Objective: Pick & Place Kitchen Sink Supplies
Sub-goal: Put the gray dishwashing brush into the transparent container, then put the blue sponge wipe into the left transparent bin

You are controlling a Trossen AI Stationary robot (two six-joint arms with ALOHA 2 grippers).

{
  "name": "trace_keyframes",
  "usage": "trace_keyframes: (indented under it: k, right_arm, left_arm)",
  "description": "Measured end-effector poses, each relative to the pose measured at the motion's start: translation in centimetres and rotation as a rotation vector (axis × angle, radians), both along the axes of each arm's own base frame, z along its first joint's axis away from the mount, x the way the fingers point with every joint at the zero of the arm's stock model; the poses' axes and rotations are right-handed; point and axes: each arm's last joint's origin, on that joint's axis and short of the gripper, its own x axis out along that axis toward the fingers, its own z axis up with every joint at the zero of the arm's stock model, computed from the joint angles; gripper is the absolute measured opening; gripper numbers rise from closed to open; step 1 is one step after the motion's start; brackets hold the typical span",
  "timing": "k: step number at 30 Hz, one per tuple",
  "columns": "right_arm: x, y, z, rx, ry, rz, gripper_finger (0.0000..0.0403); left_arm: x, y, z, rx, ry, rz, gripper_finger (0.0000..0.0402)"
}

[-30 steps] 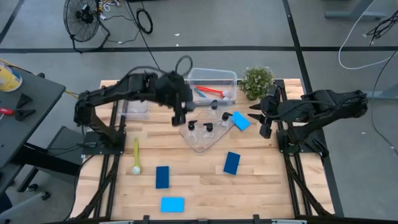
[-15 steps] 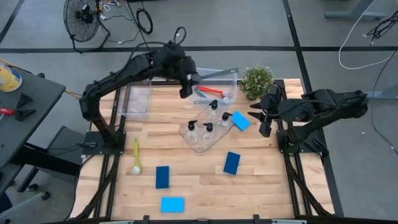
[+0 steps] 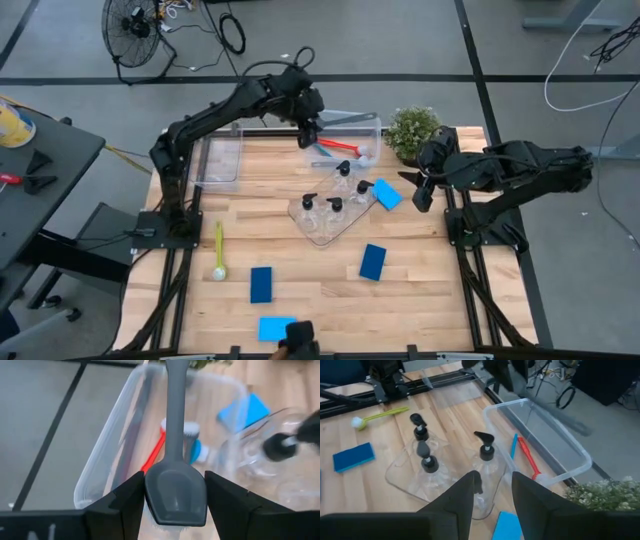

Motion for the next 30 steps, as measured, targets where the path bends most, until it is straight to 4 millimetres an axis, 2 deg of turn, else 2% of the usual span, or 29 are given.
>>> trace_keyframes:
  k: [4, 9, 20, 24, 30]
  right_arm:
    - [0.0, -0.3, 0.0, -0.002, 0.000, -0.018, 0.0136]
    - [0.1, -0.6, 0.0, -0.002, 0.000, -0.036, 0.0136]
    - [0.1, -0.9, 0.0, -0.004, 0.001, -0.056, 0.0136]
    - [0.1, -0.9, 0.0, -0.004, 0.002, -0.056, 0.0136]
    - [0.1, -0.9, 0.0, -0.004, 0.002, -0.056, 0.0136]
  left_arm:
    - [0.2, 1.6, -1.8, -0.034, 0.030, 0.018, 0.0196]
    - [0.3, 2.5, -2.8, -0.052, 0.044, 0.031, 0.0197]
    - [0.8, 2.1, -2.8, -0.078, 0.009, -0.018, 0.0203]
    - [0.9, 2.0, -2.9, -0.042, 0.033, 0.014, 0.0231]
    - [0.9, 2.0, -2.8, -0.037, 0.037, 0.033, 0.0294]
